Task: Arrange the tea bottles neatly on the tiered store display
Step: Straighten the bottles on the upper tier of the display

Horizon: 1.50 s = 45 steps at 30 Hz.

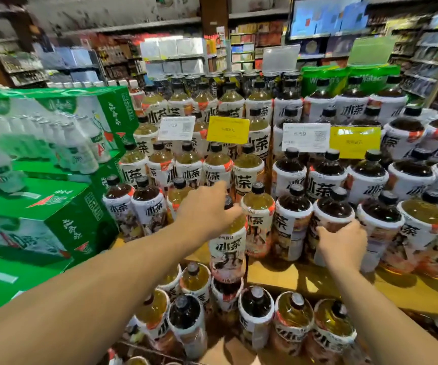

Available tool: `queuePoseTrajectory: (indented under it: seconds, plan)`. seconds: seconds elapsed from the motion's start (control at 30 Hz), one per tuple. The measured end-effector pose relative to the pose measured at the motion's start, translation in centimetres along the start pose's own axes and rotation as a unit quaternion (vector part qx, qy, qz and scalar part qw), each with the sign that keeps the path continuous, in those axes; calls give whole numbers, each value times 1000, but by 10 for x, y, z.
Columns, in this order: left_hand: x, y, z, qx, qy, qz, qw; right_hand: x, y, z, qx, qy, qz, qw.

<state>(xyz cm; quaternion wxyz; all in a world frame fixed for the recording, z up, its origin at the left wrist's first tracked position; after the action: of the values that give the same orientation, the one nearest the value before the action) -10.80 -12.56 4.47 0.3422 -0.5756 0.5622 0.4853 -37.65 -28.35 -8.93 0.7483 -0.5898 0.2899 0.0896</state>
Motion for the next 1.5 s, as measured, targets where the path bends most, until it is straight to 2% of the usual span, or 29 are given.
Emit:
queuePoseTrajectory:
  seconds: [0.13, 0.27, 0.47, 0.6, 0.8, 1.1, 1.33, 1.5]
  plan:
    - [2, -30, -7, -46, 7, -4, 999, 0, 14, 12, 23, 2, -9, 1000]
    - [8, -42, -20, -57, 4, -16, 998, -4, 19, 25, 47, -13, -59, 997]
    - [25, -57, -37, -85, 8, 20, 996, -11, -7, 43, -6, -19, -37, 999]
    - [39, -57, -45, -68, -13, 28, 997, -9, -36, 58, -61, -36, -12, 997]
    - [65, -72, -60, -33, -25, 63, 997, -5, -56, 85, -95, -28, 14, 995]
    - [75, -89, -81, -33, -38, 80, 995, -2, -52, 88, -21, -38, 87, 995]
    - [78, -88, -90, -11, -54, 56, 997, 34, -56, 97, -33, -84, 100, 991]
    - [76, -82, -78, 11, -47, 18, 999, 28, -50, 91, -39, -88, 99, 990]
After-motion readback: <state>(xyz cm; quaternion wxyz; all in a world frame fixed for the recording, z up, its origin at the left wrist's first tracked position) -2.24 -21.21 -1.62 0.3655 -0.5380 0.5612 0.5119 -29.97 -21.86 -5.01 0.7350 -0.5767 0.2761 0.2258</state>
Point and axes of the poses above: each hand's wrist, its own z-axis away from the middle knuckle, its own x-axis out of the palm, y = z × x, the point moved 10 cm from there along -z, towards the middle knuckle, and after that the axes turned 12 degrees about x, right-handed, at the moved point
